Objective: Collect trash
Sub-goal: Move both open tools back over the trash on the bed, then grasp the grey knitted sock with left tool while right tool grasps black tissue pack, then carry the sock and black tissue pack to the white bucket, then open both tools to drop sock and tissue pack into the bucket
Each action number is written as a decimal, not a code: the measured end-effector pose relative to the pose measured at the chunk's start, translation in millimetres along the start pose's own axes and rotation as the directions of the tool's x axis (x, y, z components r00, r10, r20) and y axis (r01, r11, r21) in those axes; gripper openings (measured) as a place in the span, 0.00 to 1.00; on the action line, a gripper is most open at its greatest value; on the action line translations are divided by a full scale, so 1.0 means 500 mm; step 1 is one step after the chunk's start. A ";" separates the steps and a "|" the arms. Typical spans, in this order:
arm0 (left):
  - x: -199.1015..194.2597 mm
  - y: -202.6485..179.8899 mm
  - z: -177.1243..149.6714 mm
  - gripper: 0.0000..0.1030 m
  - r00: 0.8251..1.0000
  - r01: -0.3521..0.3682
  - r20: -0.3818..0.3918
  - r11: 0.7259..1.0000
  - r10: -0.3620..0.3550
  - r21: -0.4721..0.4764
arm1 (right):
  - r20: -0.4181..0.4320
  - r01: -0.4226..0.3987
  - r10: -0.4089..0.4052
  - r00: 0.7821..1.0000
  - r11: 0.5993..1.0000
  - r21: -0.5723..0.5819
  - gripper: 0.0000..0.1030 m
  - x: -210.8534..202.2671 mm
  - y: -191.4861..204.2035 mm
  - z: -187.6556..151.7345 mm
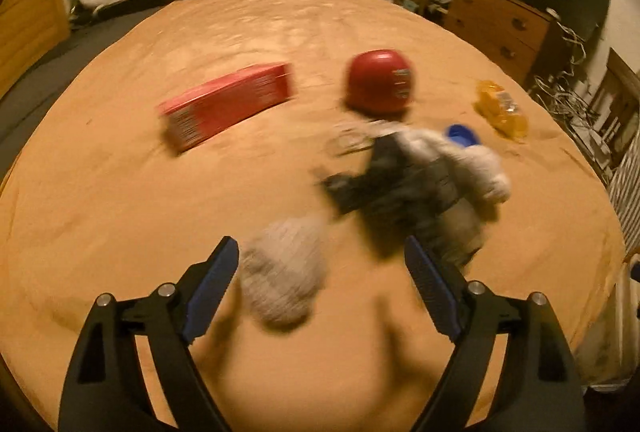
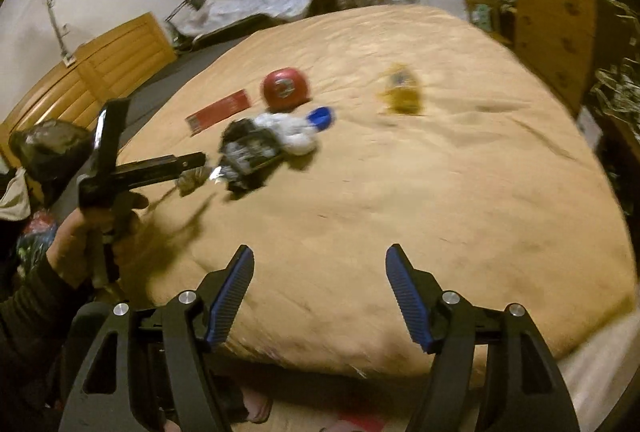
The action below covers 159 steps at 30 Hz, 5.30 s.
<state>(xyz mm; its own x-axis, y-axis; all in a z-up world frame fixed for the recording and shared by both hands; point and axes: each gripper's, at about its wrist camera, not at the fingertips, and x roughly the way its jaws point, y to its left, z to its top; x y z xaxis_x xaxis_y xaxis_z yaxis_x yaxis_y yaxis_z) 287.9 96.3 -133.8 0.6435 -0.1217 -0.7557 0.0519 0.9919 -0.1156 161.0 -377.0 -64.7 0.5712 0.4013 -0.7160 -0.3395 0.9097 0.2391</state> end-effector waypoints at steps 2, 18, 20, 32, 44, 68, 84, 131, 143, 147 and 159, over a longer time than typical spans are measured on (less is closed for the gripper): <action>-0.021 0.042 -0.015 0.79 1.000 -0.018 0.008 1.000 0.018 -0.021 | -0.017 -0.044 0.044 0.999 0.999 -0.007 0.68 0.043 0.022 0.014; 0.004 0.042 -0.033 0.79 0.999 0.029 0.021 0.998 -0.030 0.056 | -0.111 -0.234 0.285 0.952 0.912 0.336 0.67 0.376 0.090 0.184; 0.023 0.039 -0.025 0.79 1.000 0.023 0.009 0.998 -0.023 0.055 | -0.129 -0.213 0.267 0.955 0.920 0.328 0.67 0.400 0.099 0.193; 0.060 0.022 -0.023 0.38 0.999 0.011 -0.030 0.999 -0.010 0.042 | -0.165 -0.152 0.177 0.970 0.976 0.154 0.38 0.387 0.114 0.169; 0.025 0.013 -0.070 0.43 0.999 -0.041 -0.032 0.998 0.043 0.049 | -0.210 0.048 -0.094 0.973 0.976 -0.214 0.47 0.266 0.126 0.076; 0.046 -0.010 -0.069 0.36 0.987 -0.161 0.008 0.983 0.161 0.088 | -0.181 0.125 -0.184 0.966 0.947 -0.295 0.45 0.321 0.138 0.072; -0.023 -0.045 -0.071 0.33 0.984 -0.170 0.068 0.982 0.164 0.086 | -0.077 0.151 -0.176 0.981 0.956 -0.251 0.42 0.229 0.151 0.064; -0.349 -0.793 -0.128 0.33 0.886 0.299 0.181 0.825 -0.426 0.479 | 0.336 0.518 -0.606 0.720 0.793 0.320 0.43 -0.689 -0.232 -0.262; -0.319 -0.916 -0.168 0.33 0.876 0.384 0.052 0.758 -0.480 0.527 | 0.227 0.508 -0.619 0.752 0.763 0.399 0.43 -0.715 -0.393 -0.302; -0.302 -0.939 -0.186 0.33 0.875 0.410 -0.002 0.739 -0.484 0.535 | 0.186 0.505 -0.607 0.773 0.765 0.400 0.43 -0.699 -0.422 -0.308; -0.277 -0.969 -0.219 0.33 0.876 0.438 -0.078 0.717 -0.476 0.542 | 0.120 0.484 -0.569 0.813 0.776 0.405 0.43 -0.655 -0.460 -0.316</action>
<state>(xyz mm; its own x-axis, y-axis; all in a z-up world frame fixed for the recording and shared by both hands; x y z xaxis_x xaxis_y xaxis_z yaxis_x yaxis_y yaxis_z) 89.8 -371.4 -43.6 0.4795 -0.5812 -0.6575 0.7328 0.6774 -0.0644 -66.0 -734.4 11.3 0.7473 -0.1788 -0.6400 0.3152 0.9432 0.1046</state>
